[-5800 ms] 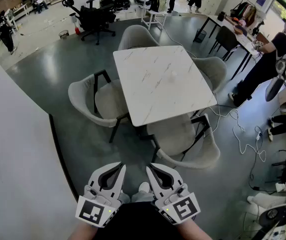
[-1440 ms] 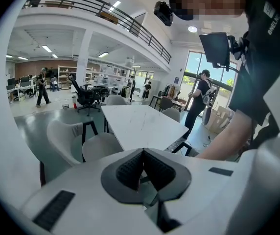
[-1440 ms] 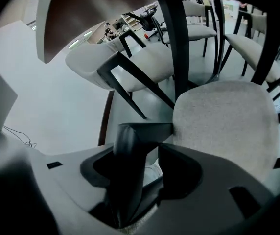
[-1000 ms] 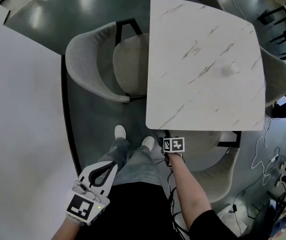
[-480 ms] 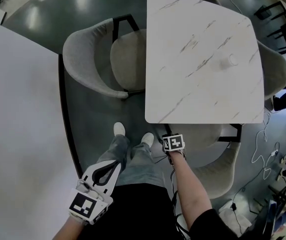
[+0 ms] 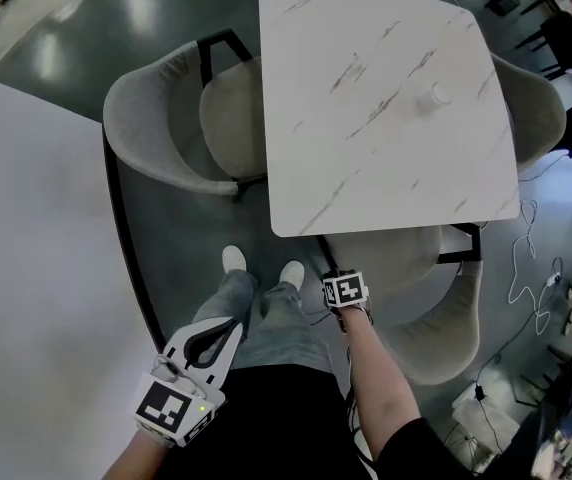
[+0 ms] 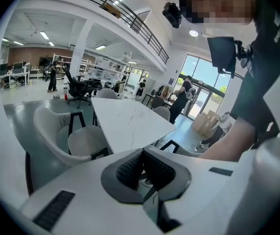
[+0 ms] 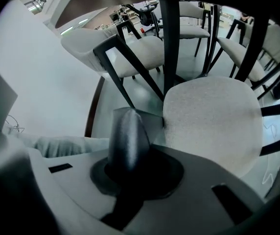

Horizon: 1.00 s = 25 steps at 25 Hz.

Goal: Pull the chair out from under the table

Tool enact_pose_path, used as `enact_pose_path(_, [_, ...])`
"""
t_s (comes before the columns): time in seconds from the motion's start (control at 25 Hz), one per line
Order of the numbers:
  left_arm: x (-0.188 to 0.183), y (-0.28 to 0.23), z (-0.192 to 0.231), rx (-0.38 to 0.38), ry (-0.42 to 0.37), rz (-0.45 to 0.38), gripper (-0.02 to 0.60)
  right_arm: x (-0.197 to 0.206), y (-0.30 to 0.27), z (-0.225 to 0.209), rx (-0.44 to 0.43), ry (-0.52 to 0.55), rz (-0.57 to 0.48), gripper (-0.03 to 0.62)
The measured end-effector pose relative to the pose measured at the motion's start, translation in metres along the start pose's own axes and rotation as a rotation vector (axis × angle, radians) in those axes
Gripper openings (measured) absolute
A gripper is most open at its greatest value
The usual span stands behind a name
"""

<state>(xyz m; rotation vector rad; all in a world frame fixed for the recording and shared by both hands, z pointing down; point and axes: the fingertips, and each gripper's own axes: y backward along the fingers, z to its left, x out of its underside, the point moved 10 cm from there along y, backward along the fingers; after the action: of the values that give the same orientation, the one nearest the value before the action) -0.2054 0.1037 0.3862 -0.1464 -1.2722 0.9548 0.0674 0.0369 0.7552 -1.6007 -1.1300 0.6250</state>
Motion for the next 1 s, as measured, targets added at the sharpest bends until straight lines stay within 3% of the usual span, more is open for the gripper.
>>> enact_pose_path(0.28, [-0.006,-0.019,-0.012,0.085,-0.039,0.028,0.005,0.029,0.006,-0.008,-0.003,0.040,0.016,0.035])
enact_pose_path(0.84, [-0.020,-0.064,-0.037,0.271,-0.151,0.124,0.005,0.098,0.023,-0.040,0.023,0.015,0.043,0.080])
enact_pose_path(1.0, [-0.023,-0.078,-0.047,0.327,-0.192,0.162,0.005,0.105,0.029,-0.046,0.023,0.044,0.013,0.087])
